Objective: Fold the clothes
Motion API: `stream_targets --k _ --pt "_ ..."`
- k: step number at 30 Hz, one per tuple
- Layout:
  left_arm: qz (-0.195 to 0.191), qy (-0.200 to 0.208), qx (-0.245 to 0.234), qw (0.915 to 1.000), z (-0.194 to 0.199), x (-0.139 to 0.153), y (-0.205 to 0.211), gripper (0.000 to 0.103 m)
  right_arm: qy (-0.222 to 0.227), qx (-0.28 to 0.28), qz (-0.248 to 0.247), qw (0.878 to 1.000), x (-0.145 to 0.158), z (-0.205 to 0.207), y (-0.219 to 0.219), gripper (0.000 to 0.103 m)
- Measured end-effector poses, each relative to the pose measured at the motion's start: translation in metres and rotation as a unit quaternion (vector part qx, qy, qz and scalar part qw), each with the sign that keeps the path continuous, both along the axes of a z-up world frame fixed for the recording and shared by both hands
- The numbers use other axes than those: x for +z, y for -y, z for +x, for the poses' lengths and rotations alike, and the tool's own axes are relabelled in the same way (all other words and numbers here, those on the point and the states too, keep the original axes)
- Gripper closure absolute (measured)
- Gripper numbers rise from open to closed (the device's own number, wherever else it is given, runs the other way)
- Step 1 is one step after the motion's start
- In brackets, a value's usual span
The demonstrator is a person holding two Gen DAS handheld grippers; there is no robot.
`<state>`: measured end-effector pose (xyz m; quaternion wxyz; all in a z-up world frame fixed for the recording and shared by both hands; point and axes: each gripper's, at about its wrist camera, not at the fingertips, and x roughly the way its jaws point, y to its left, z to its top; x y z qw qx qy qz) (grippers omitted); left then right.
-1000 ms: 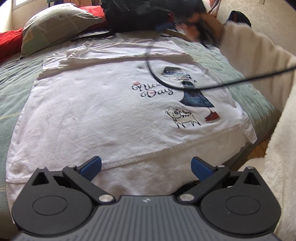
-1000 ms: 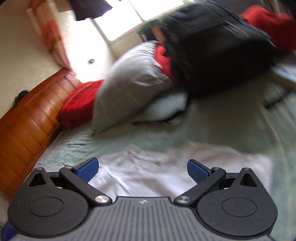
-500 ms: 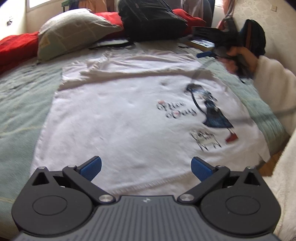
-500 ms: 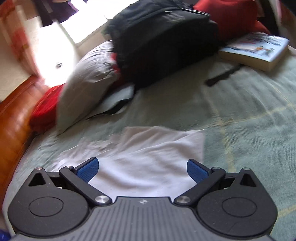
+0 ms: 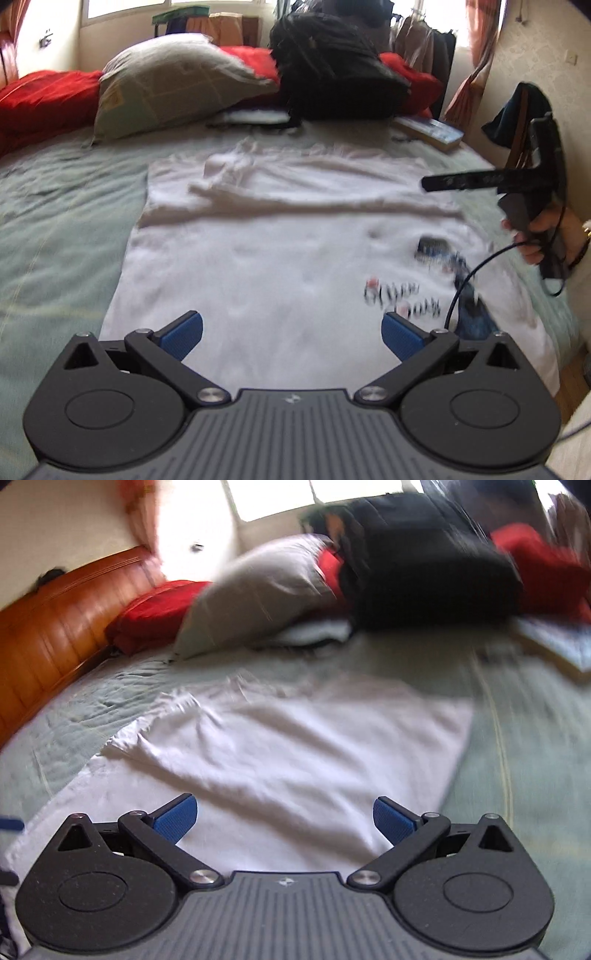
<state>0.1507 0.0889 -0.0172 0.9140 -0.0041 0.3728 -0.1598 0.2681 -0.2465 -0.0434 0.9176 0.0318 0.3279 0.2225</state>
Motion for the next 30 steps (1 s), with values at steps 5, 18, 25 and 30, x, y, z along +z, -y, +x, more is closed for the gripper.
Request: stream_targets --k 5,18,25,30 --pt "-0.053 0.032 -0.003 0.9981 0.044 0.008 -0.007 0.001 -0.033 -0.036 0.007 0.999 -0.015 0.027 -0.001 0.000" --pt "-0.162 -0.050 0.080 0.9822 0.211 -0.023 -0.043 0.001 -0.010 -0.045 0.054 0.997 -0.010 0.012 -0.014 0.000" --pt "-0.305 -0.109 0.093 0.9414 0.228 -0.071 -0.072 0.001 -0.015 -0.042 0.052 0.998 -0.017 0.019 -0.014 0.000" --pt "-0.400 -0.117 0.099 0.9034 0.244 -0.074 -0.085 0.001 -0.020 -0.040 0.057 0.997 -0.023 0.023 -0.016 0.000"
